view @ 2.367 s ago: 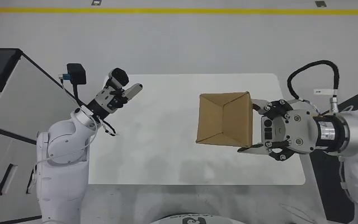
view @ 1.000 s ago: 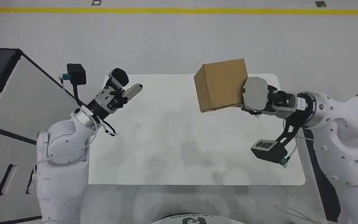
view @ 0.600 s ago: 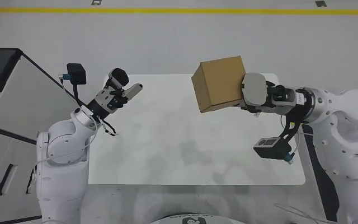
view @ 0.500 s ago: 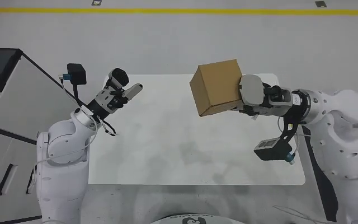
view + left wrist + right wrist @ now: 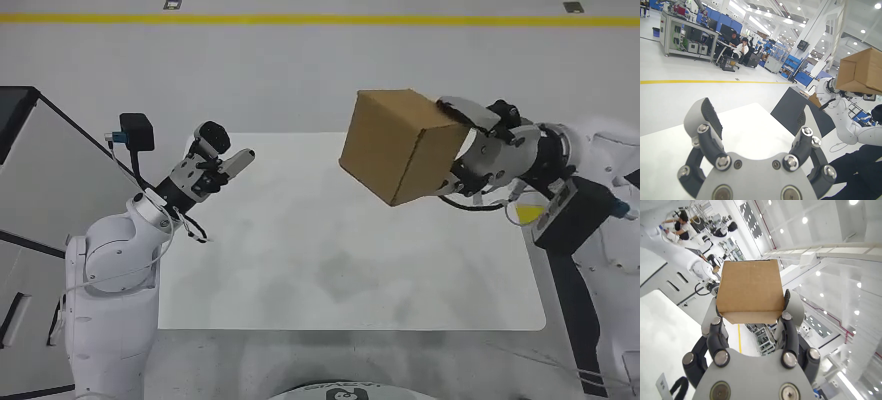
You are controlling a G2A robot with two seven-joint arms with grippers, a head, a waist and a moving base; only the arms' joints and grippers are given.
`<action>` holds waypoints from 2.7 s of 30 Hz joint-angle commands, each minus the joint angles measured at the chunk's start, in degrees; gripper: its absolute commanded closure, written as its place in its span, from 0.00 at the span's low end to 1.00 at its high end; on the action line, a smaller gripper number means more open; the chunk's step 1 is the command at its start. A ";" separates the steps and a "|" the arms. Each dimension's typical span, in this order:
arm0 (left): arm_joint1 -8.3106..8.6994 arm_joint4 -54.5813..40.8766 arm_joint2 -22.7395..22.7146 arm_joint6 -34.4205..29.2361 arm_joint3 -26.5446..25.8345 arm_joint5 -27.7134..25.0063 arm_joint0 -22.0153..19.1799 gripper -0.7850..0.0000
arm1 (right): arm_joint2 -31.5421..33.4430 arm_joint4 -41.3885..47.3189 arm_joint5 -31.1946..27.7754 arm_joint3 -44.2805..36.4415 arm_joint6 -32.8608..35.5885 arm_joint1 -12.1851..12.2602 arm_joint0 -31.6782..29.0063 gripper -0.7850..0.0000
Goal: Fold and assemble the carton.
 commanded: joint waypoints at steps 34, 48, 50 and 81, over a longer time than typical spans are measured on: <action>0.00 0.00 0.00 0.00 0.00 0.00 0.00 0.00 | -10.36 35.64 -9.86 -0.57 10.23 -0.71 -1.36 1.00; 0.00 0.00 0.00 0.00 0.00 0.00 0.00 0.00 | -24.88 64.50 -11.59 -1.36 20.72 -0.72 -4.53 1.00; 0.00 0.00 0.00 0.00 0.00 0.00 0.00 0.00 | -28.08 73.67 -11.59 -1.09 25.82 -0.42 -4.48 1.00; 0.00 0.00 0.00 0.00 0.00 0.00 0.00 0.00 | -37.02 127.09 0.25 -3.33 60.17 -2.13 -6.17 1.00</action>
